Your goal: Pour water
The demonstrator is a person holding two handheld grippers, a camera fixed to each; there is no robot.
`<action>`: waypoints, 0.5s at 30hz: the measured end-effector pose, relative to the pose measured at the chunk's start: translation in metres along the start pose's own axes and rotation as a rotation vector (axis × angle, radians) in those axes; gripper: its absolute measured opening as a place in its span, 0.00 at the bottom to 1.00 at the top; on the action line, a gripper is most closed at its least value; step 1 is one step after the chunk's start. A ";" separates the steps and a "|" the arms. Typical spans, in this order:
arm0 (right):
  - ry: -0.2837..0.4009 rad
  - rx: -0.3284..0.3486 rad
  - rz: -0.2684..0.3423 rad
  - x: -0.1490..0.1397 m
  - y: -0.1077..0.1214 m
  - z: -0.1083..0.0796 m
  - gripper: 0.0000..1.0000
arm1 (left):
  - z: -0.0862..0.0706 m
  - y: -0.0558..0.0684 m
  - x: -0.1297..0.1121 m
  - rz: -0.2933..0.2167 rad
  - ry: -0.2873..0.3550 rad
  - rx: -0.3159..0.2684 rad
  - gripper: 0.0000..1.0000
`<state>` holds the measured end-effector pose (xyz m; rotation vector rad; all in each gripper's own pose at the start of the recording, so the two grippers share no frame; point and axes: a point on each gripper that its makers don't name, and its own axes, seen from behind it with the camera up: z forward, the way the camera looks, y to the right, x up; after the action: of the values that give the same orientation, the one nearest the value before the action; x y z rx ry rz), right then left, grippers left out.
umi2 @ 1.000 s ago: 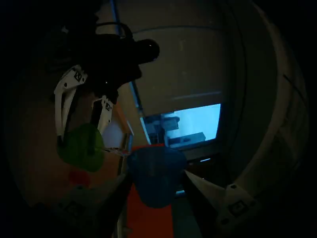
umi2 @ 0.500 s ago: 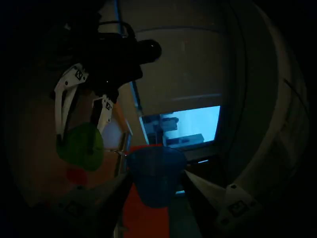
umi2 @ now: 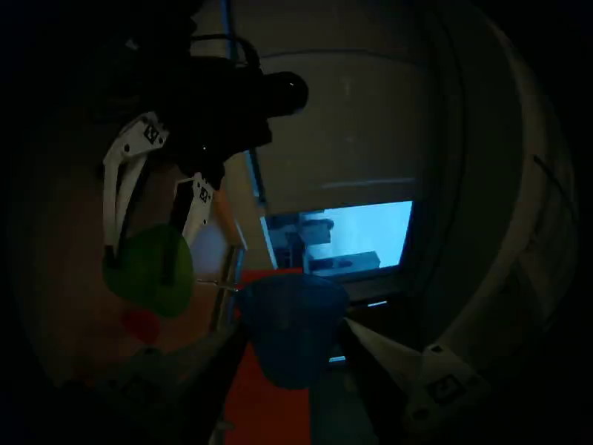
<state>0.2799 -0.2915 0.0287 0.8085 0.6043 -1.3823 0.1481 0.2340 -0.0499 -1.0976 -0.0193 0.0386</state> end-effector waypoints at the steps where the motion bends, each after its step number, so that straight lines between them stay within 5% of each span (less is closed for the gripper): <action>1: 0.000 0.000 -0.003 0.001 0.000 0.000 0.97 | 0.000 0.000 0.000 0.000 0.000 0.000 0.81; 15: 0.002 0.000 -0.053 0.008 0.000 0.000 0.97 | -0.001 0.001 0.002 0.003 0.002 -0.001 0.81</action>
<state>0.2812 -0.2960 0.0225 0.7985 0.6309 -1.4294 0.1500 0.2338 -0.0509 -1.0988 -0.0158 0.0407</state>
